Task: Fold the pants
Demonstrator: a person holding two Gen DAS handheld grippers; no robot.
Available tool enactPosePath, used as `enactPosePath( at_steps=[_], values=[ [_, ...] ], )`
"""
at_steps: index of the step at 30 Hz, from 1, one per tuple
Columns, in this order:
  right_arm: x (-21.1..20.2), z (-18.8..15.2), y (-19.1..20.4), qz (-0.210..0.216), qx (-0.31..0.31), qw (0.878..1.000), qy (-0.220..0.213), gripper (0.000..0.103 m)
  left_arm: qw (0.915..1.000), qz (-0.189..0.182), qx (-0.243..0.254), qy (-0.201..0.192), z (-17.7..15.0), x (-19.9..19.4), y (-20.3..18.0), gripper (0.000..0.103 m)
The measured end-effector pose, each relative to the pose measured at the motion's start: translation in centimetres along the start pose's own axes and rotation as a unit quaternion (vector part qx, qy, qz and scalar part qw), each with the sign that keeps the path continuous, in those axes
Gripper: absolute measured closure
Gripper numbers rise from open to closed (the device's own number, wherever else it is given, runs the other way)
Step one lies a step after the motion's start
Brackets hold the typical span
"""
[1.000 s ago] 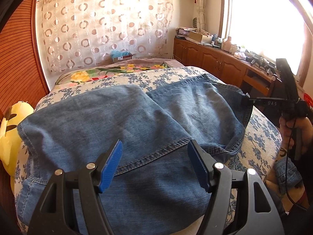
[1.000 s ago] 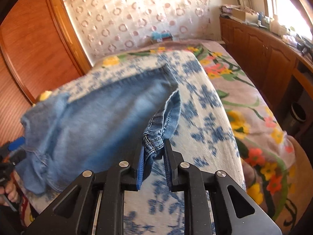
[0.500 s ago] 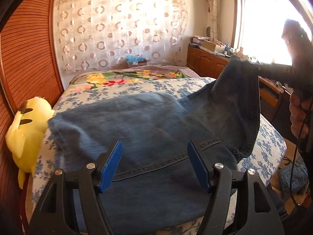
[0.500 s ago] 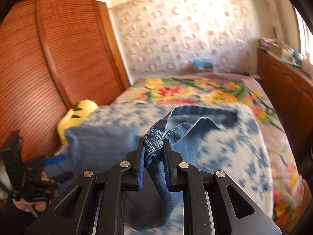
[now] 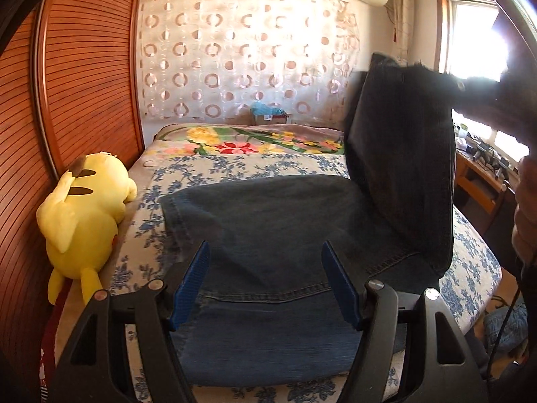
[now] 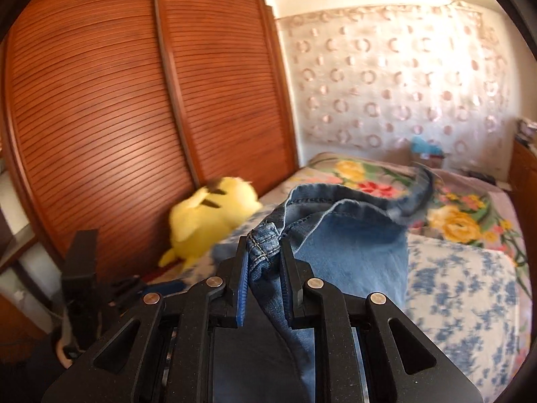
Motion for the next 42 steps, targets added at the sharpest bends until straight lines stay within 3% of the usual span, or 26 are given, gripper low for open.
enactPosePath(
  at_steps=[3,7,14,19,31,42],
  values=[
    [1.4,-1.6,1.1,0.017,-0.008,0.999,0.032,0.089,1.0000,0.003,-0.005,0.001,-0.3,0.1,0.4,0.034],
    [2.6,-4.0,0.9,0.008,-0.016,0.998,0.063,0.082,1.0000,0.003,-0.008,0.005,-0.6,0.3,0.6,0.034],
    [1.8,-5.4,-0.5,0.002,-0.013,0.997,0.070,0.065,1.0000,-0.001,-0.004,0.009,-0.9,0.6,0.0,0.034],
    [1.0,-6.3,-3.1,-0.038,-0.014,0.997,0.065,0.063,0.9999,-0.005,0.000,0.016,-1.3,1.1,-0.7,0.034],
    [0.4,-12.2,-12.2,-0.134,0.018,0.987,0.090,0.062,0.9984,-0.029,0.013,0.047,-4.3,2.6,-3.0,0.035],
    [-0.5,-13.7,-16.4,-0.178,0.036,0.980,0.076,0.057,0.9972,-0.034,0.018,0.064,-5.5,3.3,-4.4,0.049]
  ],
)
Point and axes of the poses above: each gripper's, at about its wrist camera, not at the fingertips, and x roughly the way its jaws point, y to its left, z to its top, the point moved 10 cm from there along x, roughly the way its jaws point, and after that the axes turned 10 degrees about x, right-handed, at the moved point
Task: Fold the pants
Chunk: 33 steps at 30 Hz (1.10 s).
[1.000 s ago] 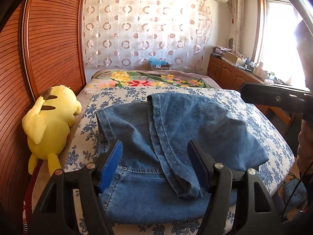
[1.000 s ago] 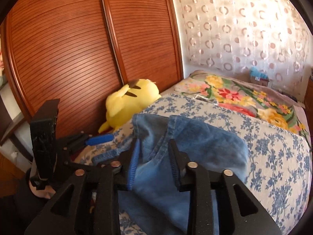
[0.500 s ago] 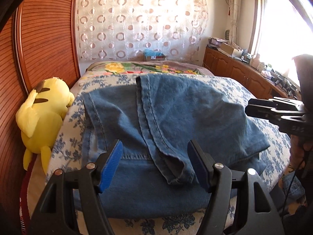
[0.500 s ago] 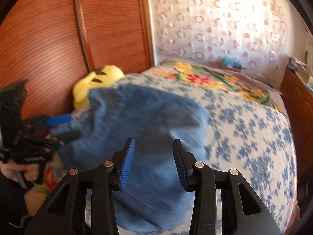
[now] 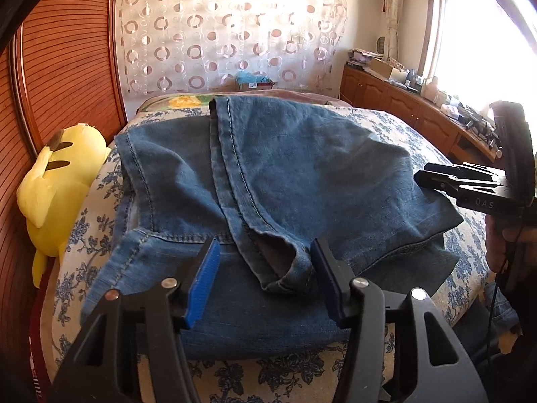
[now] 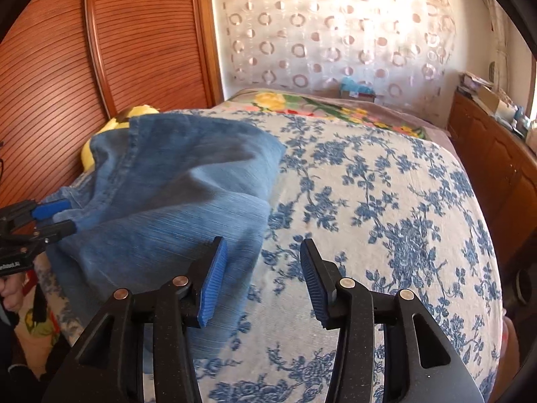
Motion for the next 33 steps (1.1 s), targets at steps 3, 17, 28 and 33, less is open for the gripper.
enactPosePath(
  at_steps=[3,17,28,33],
  values=[
    [0.8,-0.6,-0.5,0.003,0.005,1.000,0.007,0.056,1.0000,-0.007,-0.002,0.004,-0.3,0.3,-0.4,0.061],
    [1.2,-1.0,-2.8,0.019,0.067,0.998,0.006,0.055,0.9981,0.010,0.028,-0.053,4.1,-4.9,-1.0,0.093],
    [1.2,-1.4,-2.4,0.023,0.063,0.998,0.008,0.055,0.9937,0.061,-0.004,-0.093,5.6,-9.9,4.8,0.093],
    [1.4,-1.5,-2.0,0.021,0.053,0.998,0.011,0.055,0.9973,0.052,-0.013,-0.050,2.2,-7.2,5.2,0.092]
  ],
)
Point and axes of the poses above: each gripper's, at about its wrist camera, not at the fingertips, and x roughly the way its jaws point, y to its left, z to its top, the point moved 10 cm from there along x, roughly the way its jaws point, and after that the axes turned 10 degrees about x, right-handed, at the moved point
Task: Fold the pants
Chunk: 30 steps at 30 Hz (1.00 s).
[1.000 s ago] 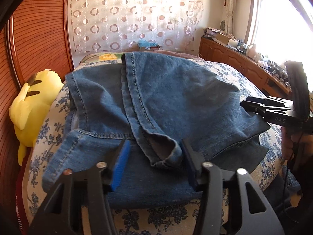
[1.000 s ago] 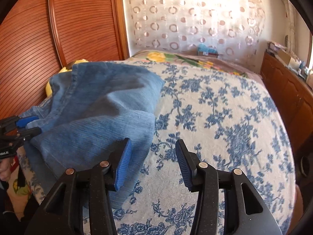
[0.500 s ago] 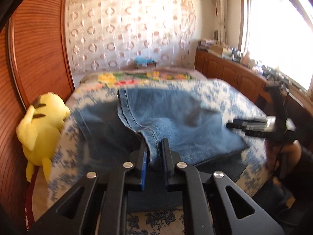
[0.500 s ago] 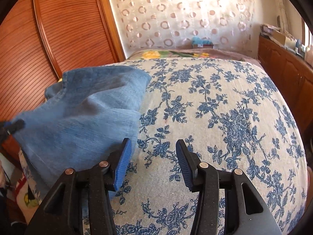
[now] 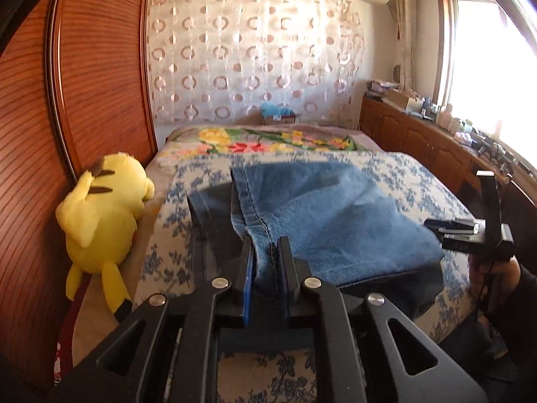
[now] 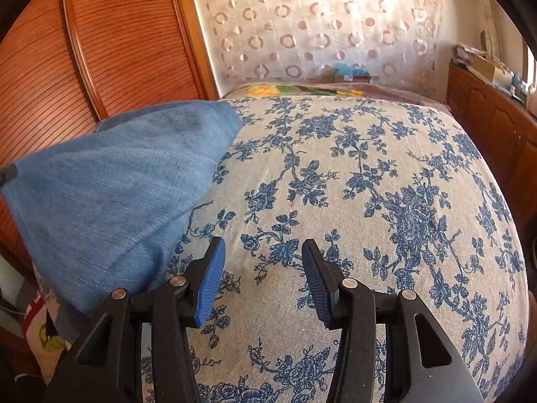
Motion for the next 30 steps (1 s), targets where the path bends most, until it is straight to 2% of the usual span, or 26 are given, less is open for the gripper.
enactPosePath(
  at_steps=[6,10,13,16,25,30],
  values=[
    [0.1,-0.1,0.2,-0.005,-0.008,1.000,-0.001,0.055,0.9995,-0.006,-0.001,0.031,-2.6,1.6,-0.7,0.089],
    [0.2,-0.2,0.3,-0.006,-0.012,1.000,-0.001,0.055,0.9994,-0.005,-0.002,0.035,-2.8,1.9,-0.6,0.087],
    [0.2,-0.2,0.4,-0.006,-0.012,1.000,-0.001,0.055,0.9992,-0.003,-0.009,0.039,-2.8,2.0,-0.1,0.078],
    [0.2,-0.2,0.4,-0.006,-0.012,1.000,-0.002,0.055,0.9990,0.001,-0.011,0.043,-2.8,2.3,0.5,0.064],
    [0.2,-0.2,0.6,-0.005,-0.017,1.000,-0.004,0.055,0.9994,0.008,0.012,0.031,-0.4,3.0,0.9,0.059],
    [0.1,-0.3,0.6,-0.005,-0.016,1.000,-0.004,0.055,0.9992,0.017,0.025,0.027,1.1,3.8,0.8,0.050]
  ],
)
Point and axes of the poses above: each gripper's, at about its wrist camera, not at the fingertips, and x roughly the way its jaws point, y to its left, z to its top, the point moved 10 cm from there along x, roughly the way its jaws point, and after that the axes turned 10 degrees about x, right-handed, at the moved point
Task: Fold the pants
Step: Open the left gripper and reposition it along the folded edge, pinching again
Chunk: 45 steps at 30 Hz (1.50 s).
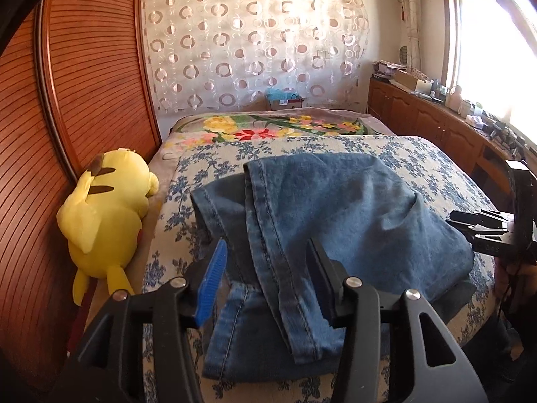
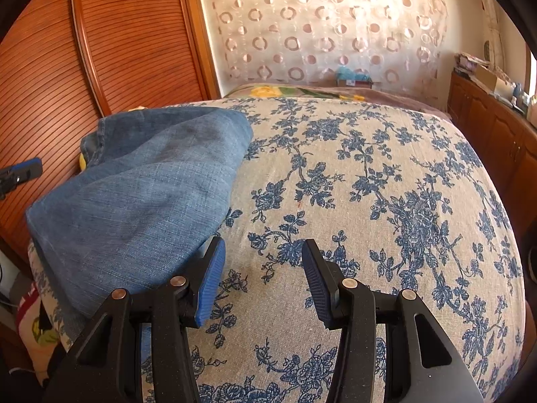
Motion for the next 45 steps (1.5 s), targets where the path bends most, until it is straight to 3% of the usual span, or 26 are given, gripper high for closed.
enactPosePath(
  at_steps=[5,11,20,28,37,41,45],
  values=[
    [0.0,0.0,0.0,0.000,0.000,1.000,0.000,0.055,0.9999,-0.007,0.013,-0.004,1.4,1.0,-0.4,0.039],
    [-0.1,-0.1,0.0,-0.002,-0.002,1.000,-0.002,0.055,0.9995,-0.014,0.026,-0.006,3.1,2.9,-0.5,0.038],
    [-0.4,0.2,0.5,-0.005,-0.014,1.000,-0.018,0.055,0.9985,-0.027,0.043,0.022,4.2,7.2,-0.5,0.038],
    [-0.3,-0.1,1.8,0.006,-0.021,1.000,-0.007,0.055,0.9976,-0.032,0.037,0.049,4.3,9.7,-0.3,0.038],
    [-1.3,0.2,3.4,0.015,-0.017,1.000,-0.021,0.055,0.9972,-0.015,0.028,0.068,4.1,11.2,1.1,0.039],
    [-2.1,0.3,3.8,0.021,-0.014,0.999,-0.025,0.055,0.9977,-0.011,0.022,0.064,4.3,11.2,1.8,0.048],
    [-2.7,0.4,4.2,0.023,-0.016,0.999,-0.030,0.055,0.9976,-0.015,0.024,0.063,4.5,11.5,2.0,0.068]
  ],
)
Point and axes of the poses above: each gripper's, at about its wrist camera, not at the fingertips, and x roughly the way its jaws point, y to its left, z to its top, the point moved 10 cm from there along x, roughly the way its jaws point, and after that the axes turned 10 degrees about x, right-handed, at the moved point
